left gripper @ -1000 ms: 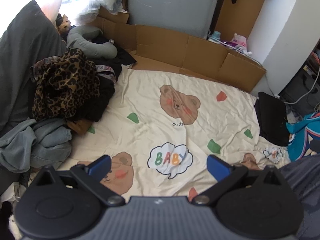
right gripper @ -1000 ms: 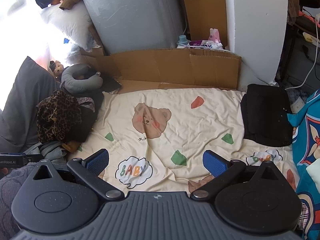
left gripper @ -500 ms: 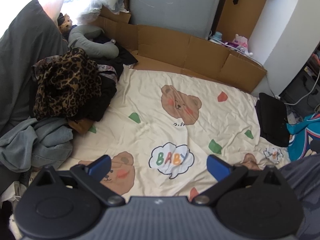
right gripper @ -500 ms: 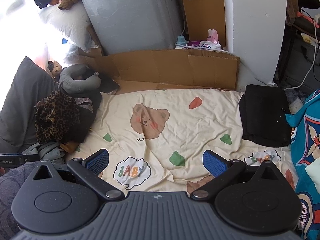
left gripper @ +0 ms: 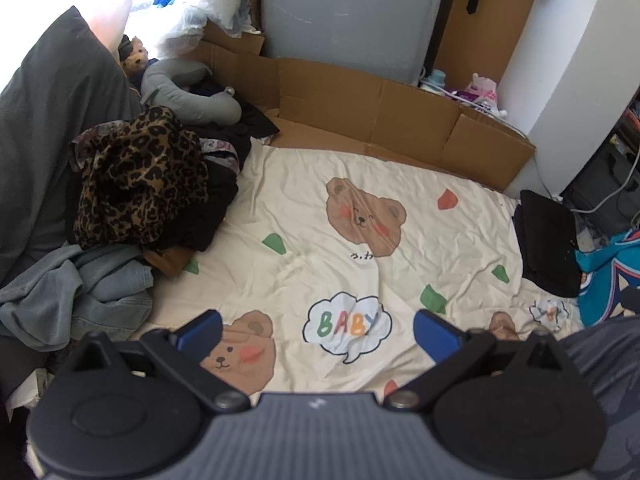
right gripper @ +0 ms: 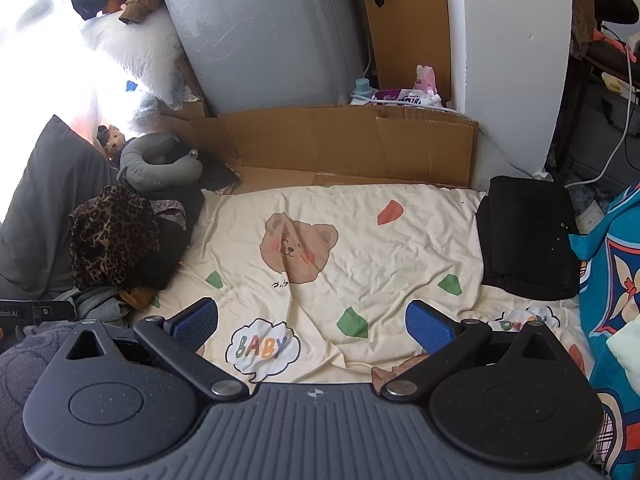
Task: Fold clothes
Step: 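Move both grippers toward the clothes pile beside the bed sheet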
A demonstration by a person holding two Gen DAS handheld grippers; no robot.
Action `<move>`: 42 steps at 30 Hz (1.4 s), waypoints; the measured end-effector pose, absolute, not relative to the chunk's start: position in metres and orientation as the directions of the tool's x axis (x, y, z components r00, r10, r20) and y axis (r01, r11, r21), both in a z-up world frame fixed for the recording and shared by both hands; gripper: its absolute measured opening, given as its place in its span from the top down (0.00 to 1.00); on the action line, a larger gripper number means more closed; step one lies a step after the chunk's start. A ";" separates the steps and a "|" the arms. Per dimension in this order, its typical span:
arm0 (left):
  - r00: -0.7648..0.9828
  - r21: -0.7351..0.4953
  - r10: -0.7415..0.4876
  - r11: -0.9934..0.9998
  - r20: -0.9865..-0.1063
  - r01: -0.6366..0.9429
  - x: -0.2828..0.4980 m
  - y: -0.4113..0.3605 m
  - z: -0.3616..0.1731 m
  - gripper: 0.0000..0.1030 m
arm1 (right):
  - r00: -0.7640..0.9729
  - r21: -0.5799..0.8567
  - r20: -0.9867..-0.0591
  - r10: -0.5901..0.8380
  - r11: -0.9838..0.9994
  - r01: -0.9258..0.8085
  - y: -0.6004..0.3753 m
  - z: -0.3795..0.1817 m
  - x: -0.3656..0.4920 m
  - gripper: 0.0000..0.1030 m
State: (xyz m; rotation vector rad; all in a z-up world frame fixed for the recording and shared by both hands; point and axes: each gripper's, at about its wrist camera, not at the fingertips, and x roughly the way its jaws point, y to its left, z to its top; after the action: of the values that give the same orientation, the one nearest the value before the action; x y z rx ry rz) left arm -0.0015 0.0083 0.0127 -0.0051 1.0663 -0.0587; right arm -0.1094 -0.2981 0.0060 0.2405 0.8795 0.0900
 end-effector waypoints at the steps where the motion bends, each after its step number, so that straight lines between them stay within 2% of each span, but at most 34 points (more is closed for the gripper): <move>1: 0.484 -0.031 -0.050 0.998 -0.874 0.047 -0.001 0.008 0.014 0.00 | 0.637 0.246 -0.750 0.179 0.969 0.018 -0.298 0.007 -0.109 0.00; 42: 0.510 -0.024 -0.028 1.000 -0.860 0.015 0.017 0.042 0.020 0.00 | 0.700 0.279 -0.691 0.179 0.960 0.030 -0.299 0.020 -0.112 0.00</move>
State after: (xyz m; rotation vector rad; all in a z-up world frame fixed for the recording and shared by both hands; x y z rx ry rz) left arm 0.0172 0.0423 0.0201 -0.0134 1.0350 -0.0262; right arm -0.1120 -0.2992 0.0199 0.2800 0.7936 0.0841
